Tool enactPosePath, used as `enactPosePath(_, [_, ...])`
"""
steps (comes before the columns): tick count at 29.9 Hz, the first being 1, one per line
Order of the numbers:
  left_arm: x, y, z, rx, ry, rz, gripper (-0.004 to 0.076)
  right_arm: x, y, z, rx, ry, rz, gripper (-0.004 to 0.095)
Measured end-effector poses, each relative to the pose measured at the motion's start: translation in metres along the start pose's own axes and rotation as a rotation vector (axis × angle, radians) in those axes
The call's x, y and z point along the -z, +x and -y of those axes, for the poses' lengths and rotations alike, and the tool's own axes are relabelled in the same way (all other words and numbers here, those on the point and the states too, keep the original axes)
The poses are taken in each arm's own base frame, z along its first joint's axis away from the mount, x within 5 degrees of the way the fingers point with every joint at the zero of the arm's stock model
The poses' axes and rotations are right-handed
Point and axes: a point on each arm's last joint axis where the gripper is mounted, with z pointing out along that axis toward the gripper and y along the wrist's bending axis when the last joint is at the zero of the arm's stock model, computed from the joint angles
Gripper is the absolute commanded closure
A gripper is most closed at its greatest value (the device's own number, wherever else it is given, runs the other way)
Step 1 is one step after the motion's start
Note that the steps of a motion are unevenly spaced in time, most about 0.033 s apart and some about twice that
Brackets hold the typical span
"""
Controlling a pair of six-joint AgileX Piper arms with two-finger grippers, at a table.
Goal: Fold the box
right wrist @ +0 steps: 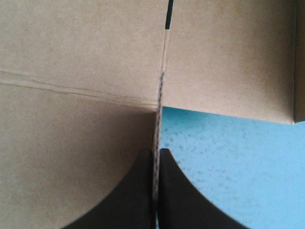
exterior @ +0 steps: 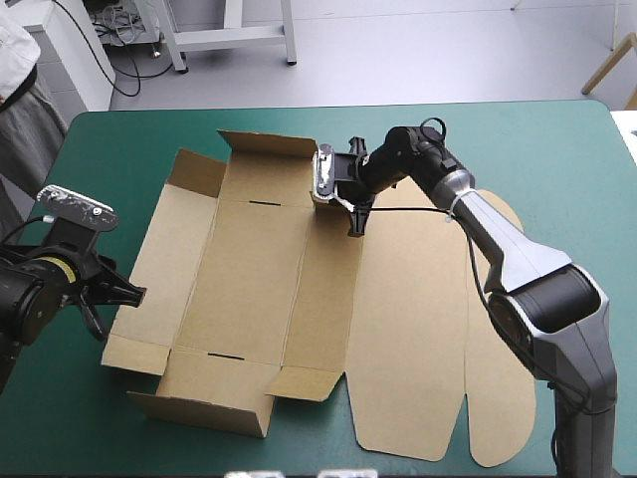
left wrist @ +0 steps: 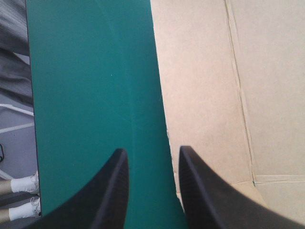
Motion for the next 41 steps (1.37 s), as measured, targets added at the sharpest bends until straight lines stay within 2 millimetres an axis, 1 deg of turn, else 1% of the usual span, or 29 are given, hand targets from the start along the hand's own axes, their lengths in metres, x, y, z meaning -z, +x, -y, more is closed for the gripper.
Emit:
enactPosePath(5, [0.008,0.004,-0.001,0.010,-0.002,0.025,0.0486,0.000,-0.004,-0.002,0.021,-0.021,0.041,0.0924])
enactPosePath(17, [0.008,0.003,-0.001,0.010,-0.002,0.034,0.0486,0.000,-0.007,-0.005,0.036,-0.044,0.063,0.0923])
enactPosePath(19, [0.008,0.003,-0.001,0.010,-0.002,0.034,0.0486,0.000,-0.007,-0.004,0.032,-0.041,0.070,0.0908])
enactPosePath(21, [0.008,0.003,-0.001,0.010,-0.002,0.034,0.0486,0.000,-0.008,-0.004,0.030,-0.042,0.072,0.0849])
enactPosePath(23, [0.008,0.003,-0.001,0.010,-0.002,0.036,0.0486,0.000,-0.008,-0.004,0.030,-0.042,0.072,0.0737])
enactPosePath(28, [0.008,0.002,-0.001,0.010,-0.003,0.050,0.0486,0.000,-0.008,-0.005,0.025,-0.049,0.072,0.0358])
enactPosePath(31, [0.008,0.000,-0.001,0.011,-0.004,0.064,0.0486,0.000,-0.008,-0.004,-0.028,-0.045,0.079,0.0240])
enactPosePath(32, [0.008,0.000,-0.001,0.011,-0.004,0.071,0.0486,0.000,-0.009,-0.004,-0.052,-0.036,0.082,0.0228])
enactPosePath(38, [0.009,-0.002,-0.002,0.007,-0.011,0.091,0.0486,0.002,-0.010,0.000,-0.158,-0.002,0.091,0.0238])
enactPosePath(41, [0.009,-0.002,-0.002,0.007,-0.012,0.093,0.0486,0.013,-0.015,0.003,-0.244,0.021,0.094,0.0238])
